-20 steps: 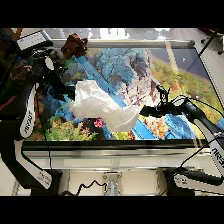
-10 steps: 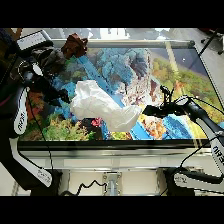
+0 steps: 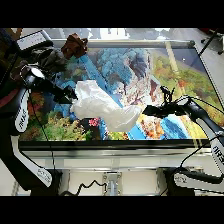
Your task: Fold the shirts.
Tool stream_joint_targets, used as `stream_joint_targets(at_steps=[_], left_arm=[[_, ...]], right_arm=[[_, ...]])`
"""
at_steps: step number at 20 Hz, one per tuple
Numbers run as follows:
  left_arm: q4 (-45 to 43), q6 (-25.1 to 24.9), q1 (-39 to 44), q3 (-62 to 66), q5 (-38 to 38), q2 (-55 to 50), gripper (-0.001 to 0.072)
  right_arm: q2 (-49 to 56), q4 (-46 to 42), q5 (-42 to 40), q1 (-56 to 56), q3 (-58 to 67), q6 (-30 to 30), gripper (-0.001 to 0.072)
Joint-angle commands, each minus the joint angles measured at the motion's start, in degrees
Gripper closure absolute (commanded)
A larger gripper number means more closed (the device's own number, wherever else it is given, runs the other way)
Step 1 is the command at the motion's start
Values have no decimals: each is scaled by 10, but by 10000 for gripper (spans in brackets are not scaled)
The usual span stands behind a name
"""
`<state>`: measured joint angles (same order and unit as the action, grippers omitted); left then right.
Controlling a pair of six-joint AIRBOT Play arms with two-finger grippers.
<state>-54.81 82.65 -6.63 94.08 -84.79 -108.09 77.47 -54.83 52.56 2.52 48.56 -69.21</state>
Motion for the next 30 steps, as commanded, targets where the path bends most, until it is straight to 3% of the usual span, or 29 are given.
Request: stream_joint_targets(at_steps=[1, 2, 6, 7, 8, 9, 19, 30], left_arm=[[24, -4, 0, -1, 6, -4, 167], [25, -4, 0, 0, 3, -5, 247], [25, -6, 0, 0, -21, -5, 292], [25, -6, 0, -1, -24, -5, 350], [25, -6, 0, -1, -26, -5, 559], [25, -7, 0, -1, -27, -5, 684], [24, -6, 0, 0, -54, -5, 687], [24, -15, 0, 0, -64, -5, 687]], right_arm=[[0, 0, 0, 0, 0, 0, 43], [0, 0, 0, 0, 0, 0, 43], [0, 0, 0, 0, 0, 0, 43], [0, 0, 0, 0, 0, 0, 43], [0, 0, 0, 0, 0, 0, 44], [0, 0, 0, 0, 0, 0, 44], [9, 38, 14, 0, 46, 36, 40], [124, 153, 26, 0, 81, 78, 42]])
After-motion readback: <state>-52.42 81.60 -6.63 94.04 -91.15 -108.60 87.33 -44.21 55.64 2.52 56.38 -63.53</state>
